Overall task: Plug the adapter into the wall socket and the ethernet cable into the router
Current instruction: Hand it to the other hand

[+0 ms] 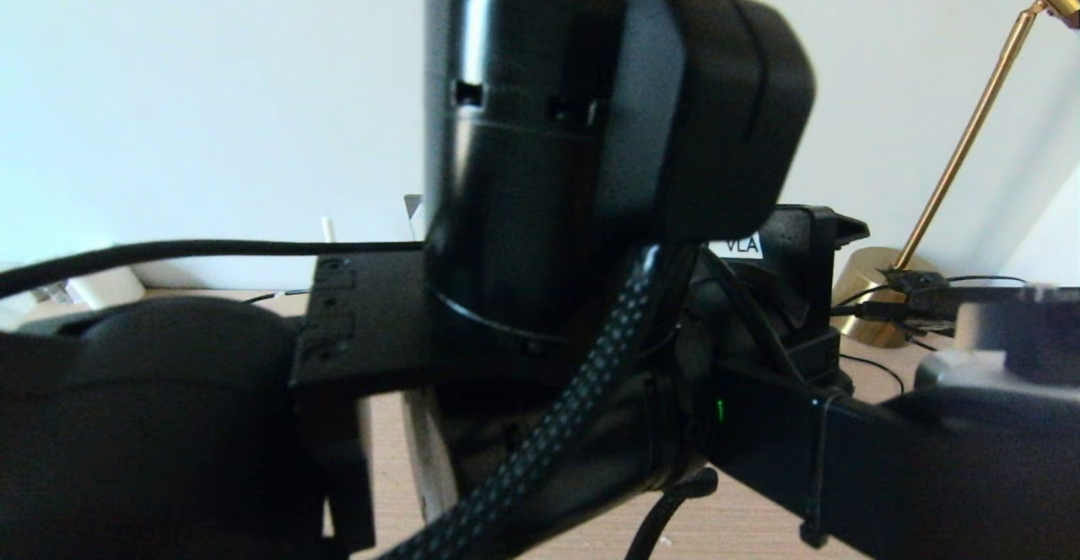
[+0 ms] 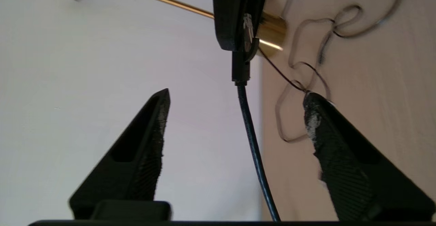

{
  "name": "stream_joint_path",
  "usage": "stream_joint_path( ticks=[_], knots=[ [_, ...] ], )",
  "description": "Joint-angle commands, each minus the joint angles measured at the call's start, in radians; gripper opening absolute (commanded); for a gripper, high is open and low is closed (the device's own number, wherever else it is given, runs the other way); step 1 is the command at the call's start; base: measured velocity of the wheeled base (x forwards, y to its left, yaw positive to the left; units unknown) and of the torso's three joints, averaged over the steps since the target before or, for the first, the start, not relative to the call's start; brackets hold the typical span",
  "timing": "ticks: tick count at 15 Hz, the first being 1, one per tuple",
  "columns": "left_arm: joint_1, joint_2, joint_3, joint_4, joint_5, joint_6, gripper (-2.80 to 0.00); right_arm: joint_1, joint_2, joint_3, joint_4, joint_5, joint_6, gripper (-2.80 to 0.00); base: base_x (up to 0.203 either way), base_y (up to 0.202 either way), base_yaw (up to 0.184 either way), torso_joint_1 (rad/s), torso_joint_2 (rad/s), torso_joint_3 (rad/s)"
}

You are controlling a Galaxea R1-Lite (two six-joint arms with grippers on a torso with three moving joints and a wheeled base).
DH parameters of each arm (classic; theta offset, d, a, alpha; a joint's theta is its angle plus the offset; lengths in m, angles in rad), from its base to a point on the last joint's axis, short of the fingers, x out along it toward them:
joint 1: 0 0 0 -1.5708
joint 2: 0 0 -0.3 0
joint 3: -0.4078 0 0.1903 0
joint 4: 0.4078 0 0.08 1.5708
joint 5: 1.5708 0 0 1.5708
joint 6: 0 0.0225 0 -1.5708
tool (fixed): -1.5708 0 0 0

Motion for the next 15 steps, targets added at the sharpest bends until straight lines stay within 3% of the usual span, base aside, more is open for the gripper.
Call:
stream_joint_path(
  ticks=[1, 5, 8, 11, 15],
  knots=[
    [-0.001, -0.037, 0.071, -0.112, -0.002, 0.025, 0.00, 0.001, -0.013, -0.006, 0.000, 0.011, 0.159, -2.80, 0.000, 0.000, 0.000, 0.000, 0.00, 0.000],
    [-0.001, -0.032, 0.169, -0.332, -0.064, 0.077, 0.00, 0.000, 0.031, -0.069, 0.000, 0.150, 0.469, -2.80, 0.000, 0.000, 0.000, 0.000, 0.00, 0.000],
    [0.000, -0.042, 0.225, -0.400, -0.130, 0.126, 0.00, -0.002, 0.067, -0.121, 0.000, 0.252, 0.582, -2.80, 0.000, 0.000, 0.000, 0.000, 0.00, 0.000],
    [0.002, -0.053, 0.273, -0.465, -0.184, 0.155, 0.00, -0.002, 0.073, -0.127, 0.003, 0.311, 0.599, -2.80, 0.000, 0.000, 0.000, 0.000, 0.00, 0.000],
    [0.008, -0.054, 0.296, -0.550, -0.247, 0.156, 0.00, -0.001, 0.066, -0.118, 0.006, 0.323, 0.599, -2.80, 0.000, 0.000, 0.000, 0.000, 0.00, 0.000]
  ],
)
